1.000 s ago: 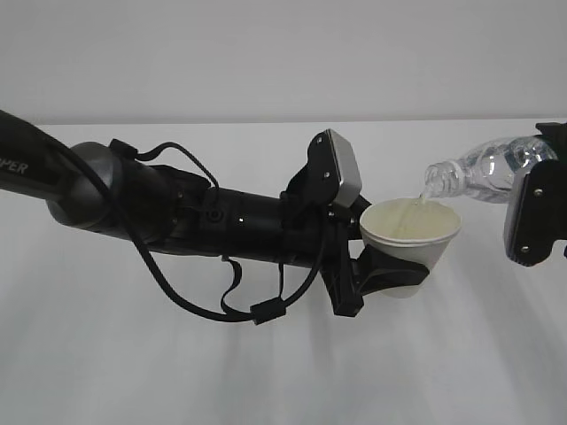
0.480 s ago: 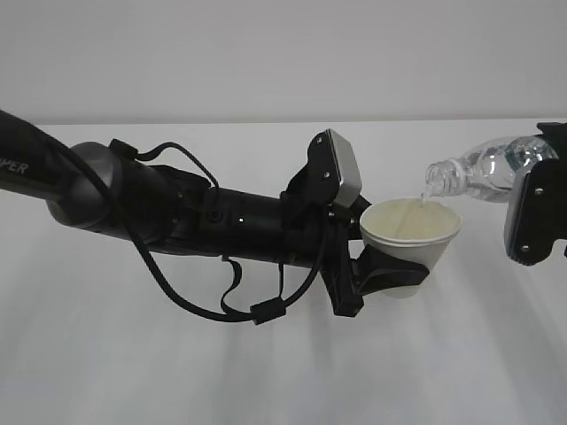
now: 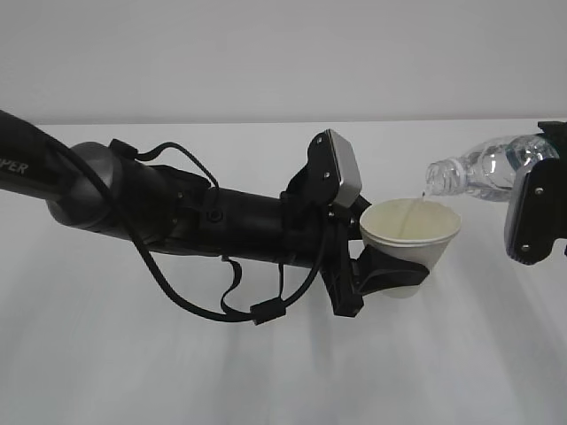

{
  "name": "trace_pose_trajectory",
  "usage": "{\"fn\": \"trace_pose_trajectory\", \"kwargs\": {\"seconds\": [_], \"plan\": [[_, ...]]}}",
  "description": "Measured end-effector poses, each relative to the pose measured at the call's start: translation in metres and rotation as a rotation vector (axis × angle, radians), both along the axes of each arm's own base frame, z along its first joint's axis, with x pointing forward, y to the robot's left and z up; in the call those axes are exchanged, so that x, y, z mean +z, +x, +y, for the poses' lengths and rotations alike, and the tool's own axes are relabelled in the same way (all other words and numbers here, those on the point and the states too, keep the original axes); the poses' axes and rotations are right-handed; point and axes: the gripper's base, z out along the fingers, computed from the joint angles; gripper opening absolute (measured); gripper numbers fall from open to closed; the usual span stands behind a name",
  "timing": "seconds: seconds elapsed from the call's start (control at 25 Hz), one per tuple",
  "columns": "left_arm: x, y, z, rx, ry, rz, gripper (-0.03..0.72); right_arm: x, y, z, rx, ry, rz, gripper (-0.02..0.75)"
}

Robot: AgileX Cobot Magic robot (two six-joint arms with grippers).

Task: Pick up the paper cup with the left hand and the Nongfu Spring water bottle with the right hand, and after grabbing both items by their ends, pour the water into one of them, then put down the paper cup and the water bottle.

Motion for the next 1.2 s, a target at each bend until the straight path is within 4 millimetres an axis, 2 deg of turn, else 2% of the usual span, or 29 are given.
{"fn": "trace_pose_trajectory", "kwargs": {"seconds": [1.2], "plan": [[-0.0001, -0.0001, 0.0, -0.001, 0.001, -0.001, 0.414, 0.0002, 0.0001, -0.0002, 0.002, -0.012, -0.002, 0.43]]}}
